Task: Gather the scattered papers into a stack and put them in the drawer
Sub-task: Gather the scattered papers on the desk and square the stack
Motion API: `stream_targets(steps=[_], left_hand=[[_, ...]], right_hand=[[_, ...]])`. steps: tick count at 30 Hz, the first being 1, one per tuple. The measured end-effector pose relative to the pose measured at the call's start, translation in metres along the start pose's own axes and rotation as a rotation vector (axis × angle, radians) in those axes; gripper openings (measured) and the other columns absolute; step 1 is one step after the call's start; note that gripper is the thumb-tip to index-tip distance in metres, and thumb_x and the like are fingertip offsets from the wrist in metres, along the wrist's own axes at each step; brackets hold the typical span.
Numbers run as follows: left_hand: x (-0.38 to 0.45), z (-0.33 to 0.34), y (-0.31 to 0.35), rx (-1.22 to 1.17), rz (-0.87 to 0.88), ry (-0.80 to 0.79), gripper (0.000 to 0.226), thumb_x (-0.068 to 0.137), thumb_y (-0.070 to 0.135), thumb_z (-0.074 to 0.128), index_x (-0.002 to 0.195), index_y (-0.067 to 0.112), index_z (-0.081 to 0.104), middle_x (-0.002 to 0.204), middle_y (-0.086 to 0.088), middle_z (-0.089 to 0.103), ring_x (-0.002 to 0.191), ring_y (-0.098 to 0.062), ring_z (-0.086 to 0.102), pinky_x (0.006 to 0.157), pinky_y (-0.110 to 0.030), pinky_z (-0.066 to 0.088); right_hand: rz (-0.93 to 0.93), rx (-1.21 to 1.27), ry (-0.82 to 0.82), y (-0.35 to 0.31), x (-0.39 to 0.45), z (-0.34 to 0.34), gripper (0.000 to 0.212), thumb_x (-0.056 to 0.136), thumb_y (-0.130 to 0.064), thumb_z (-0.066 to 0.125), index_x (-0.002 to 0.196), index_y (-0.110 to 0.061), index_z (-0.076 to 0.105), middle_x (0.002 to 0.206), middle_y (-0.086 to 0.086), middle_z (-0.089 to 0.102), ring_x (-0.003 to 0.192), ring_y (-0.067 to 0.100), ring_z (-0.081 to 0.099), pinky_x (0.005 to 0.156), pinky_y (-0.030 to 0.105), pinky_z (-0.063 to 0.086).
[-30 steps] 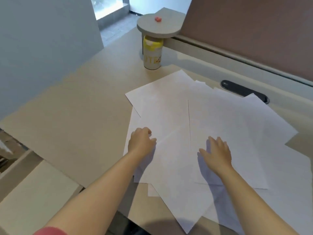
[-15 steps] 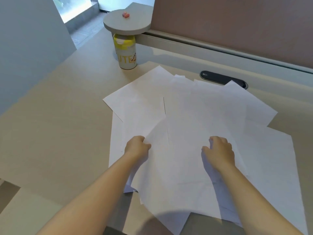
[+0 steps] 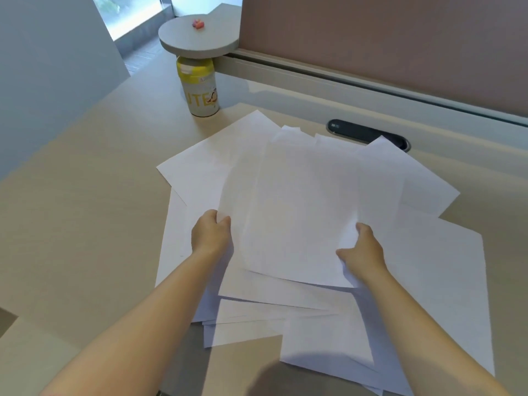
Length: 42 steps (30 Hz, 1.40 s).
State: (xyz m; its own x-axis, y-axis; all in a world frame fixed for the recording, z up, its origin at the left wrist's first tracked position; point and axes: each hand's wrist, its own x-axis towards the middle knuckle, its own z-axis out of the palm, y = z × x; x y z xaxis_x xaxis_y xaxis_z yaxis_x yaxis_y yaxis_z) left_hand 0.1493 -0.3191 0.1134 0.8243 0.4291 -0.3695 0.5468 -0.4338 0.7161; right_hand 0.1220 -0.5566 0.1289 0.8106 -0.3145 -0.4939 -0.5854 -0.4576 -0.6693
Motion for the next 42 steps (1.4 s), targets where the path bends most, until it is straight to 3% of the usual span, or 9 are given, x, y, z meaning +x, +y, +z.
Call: stream_targets(steps=[3,8,13,17,21,25,30,35,42], left_hand=[[0.011,-0.006,0.003,0.249,-0.037,0.079,0.033,0.09,0.025,0.046,0.114,0.006,0.057,0.129,-0.016,0.048,0.125,-0.037,0.039,0.098,-0.041,0.035],[0.028,-0.008,-0.005,0.355,-0.077,0.092,0.058,0.09,0.04,0.046,0.134,0.003,0.039,0.148,-0.016,0.033,0.138,-0.034,0.027,0.111,-0.047,0.027],[0.036,-0.002,-0.003,0.406,0.023,-0.03,0.07,0.093,0.04,0.04,0.148,0.004,0.015,0.16,-0.012,0.006,0.149,-0.026,-0.002,0.119,-0.044,0.001],[0.043,-0.001,0.002,0.469,0.134,-0.119,0.073,0.094,0.04,0.037,0.149,0.006,0.004,0.161,-0.008,0.0,0.148,-0.025,-0.009,0.119,-0.043,-0.004],[0.043,-0.009,0.009,0.452,0.194,-0.087,0.067,0.09,0.038,0.048,0.145,0.009,0.024,0.154,-0.008,0.029,0.146,-0.027,0.014,0.115,-0.039,0.016],[0.043,-0.013,0.02,0.224,0.082,-0.01,0.06,0.086,0.028,0.058,0.137,0.005,0.036,0.142,-0.013,0.042,0.135,-0.032,0.031,0.105,-0.039,0.03],[0.049,-0.013,0.027,0.039,-0.142,-0.056,0.069,0.082,0.022,0.064,0.139,0.0,0.031,0.147,-0.016,0.029,0.133,-0.037,0.035,0.104,-0.044,0.036],[0.046,-0.018,0.017,-0.064,-0.208,-0.174,0.057,0.083,0.012,0.058,0.134,0.004,0.033,0.12,-0.008,0.045,0.104,-0.027,0.048,0.084,-0.032,0.039],[0.036,-0.021,0.006,-0.029,-0.151,-0.191,0.017,0.081,0.005,0.057,0.092,0.006,0.044,0.08,-0.004,0.051,0.085,-0.027,0.049,0.071,-0.031,0.038]], right_hand=[[-0.066,-0.044,-0.088,-0.007,0.002,0.008,0.064,0.087,-0.001,0.048,0.145,-0.011,0.022,0.145,0.014,0.036,0.127,0.028,0.041,0.086,0.023,0.032],[-0.16,-0.324,0.1,-0.013,0.016,0.018,0.043,0.083,-0.018,0.055,0.12,0.0,0.044,0.129,0.017,0.044,0.123,0.033,0.039,0.096,0.035,0.035],[-0.149,-0.577,-0.041,-0.013,0.031,0.027,0.075,0.092,-0.035,0.041,0.146,-0.004,-0.001,0.158,0.014,-0.004,0.146,0.027,-0.005,0.118,0.041,0.001],[-0.281,-0.625,-0.126,-0.017,0.044,0.033,0.076,0.093,-0.033,0.039,0.147,-0.009,-0.009,0.158,0.009,-0.015,0.146,0.022,-0.014,0.118,0.037,-0.008],[-0.361,-0.399,-0.243,-0.023,0.047,0.038,0.076,0.086,-0.018,0.051,0.148,-0.02,0.007,0.16,-0.001,0.001,0.147,0.018,-0.008,0.118,0.032,-0.004],[-0.301,-0.303,0.071,-0.038,0.046,0.04,0.064,0.081,-0.019,0.059,0.139,-0.009,0.035,0.145,0.01,0.039,0.136,0.027,0.031,0.11,0.035,0.026],[0.041,-0.281,0.185,-0.049,0.051,0.034,0.069,0.077,-0.021,0.064,0.136,-0.002,0.033,0.144,0.017,0.032,0.129,0.038,0.034,0.101,0.046,0.037],[0.109,-0.091,0.053,-0.053,0.046,0.038,0.055,0.08,-0.009,0.058,0.127,0.006,0.035,0.136,0.019,0.033,0.111,0.037,0.047,0.078,0.034,0.039],[0.052,-0.427,0.157,-0.045,0.043,0.024,0.052,0.079,-0.022,0.06,0.124,-0.001,0.044,0.134,0.019,0.04,0.121,0.037,0.038,0.097,0.042,0.039]])
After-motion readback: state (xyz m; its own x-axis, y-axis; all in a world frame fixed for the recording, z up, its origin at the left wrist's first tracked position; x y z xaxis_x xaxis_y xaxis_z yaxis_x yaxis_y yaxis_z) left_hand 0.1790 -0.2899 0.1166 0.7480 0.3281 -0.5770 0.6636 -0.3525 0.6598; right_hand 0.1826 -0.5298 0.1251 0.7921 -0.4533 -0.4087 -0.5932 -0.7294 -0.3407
